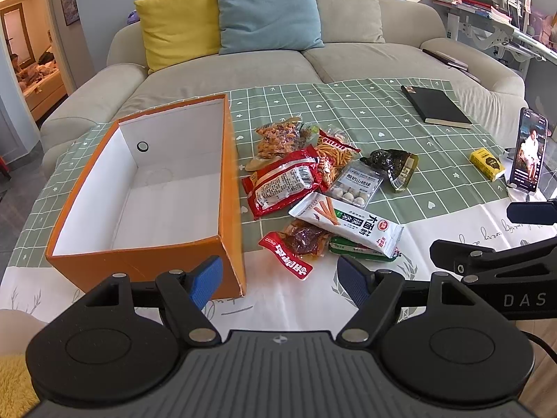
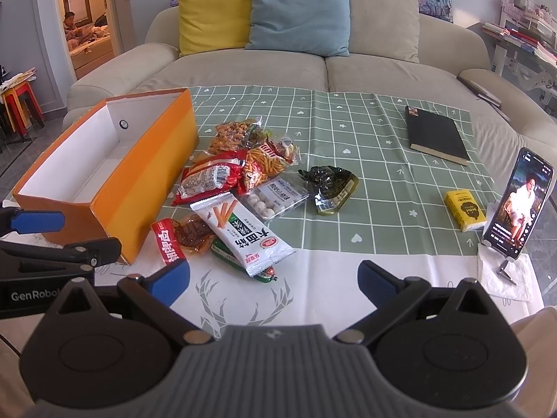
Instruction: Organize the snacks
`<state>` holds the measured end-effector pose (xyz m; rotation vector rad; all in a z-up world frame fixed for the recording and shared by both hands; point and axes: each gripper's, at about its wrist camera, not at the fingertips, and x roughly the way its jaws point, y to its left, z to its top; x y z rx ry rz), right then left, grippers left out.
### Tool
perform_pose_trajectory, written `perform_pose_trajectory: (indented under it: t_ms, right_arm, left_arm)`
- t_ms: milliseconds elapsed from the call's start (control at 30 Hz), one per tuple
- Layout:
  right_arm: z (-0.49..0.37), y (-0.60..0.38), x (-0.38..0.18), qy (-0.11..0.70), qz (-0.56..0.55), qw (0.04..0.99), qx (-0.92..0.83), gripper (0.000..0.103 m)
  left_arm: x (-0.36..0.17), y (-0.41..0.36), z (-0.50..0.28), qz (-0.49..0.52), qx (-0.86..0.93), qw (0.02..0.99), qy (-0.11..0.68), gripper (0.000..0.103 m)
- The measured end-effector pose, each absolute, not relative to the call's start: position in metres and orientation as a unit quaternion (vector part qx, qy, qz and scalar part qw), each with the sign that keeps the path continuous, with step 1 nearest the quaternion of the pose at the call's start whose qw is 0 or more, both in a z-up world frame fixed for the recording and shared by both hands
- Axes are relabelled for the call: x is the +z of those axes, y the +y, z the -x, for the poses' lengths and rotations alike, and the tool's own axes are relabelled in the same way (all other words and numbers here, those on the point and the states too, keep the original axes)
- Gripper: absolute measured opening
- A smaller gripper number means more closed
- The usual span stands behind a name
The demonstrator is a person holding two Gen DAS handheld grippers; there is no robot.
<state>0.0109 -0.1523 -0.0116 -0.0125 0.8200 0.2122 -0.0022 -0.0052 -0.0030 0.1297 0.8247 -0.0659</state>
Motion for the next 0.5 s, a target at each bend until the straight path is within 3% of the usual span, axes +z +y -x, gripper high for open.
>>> perform_pose_trajectory:
  t_ms: [500]
  right_arm:
    - [-0.0119,-0.1524,-0.0134,0.401,0.008,0.911,0.100,0.099]
  left_arm:
    - [-0.0037,-0.0051,0.0025,-0.063,-0.032,0.914,0.400,0.088]
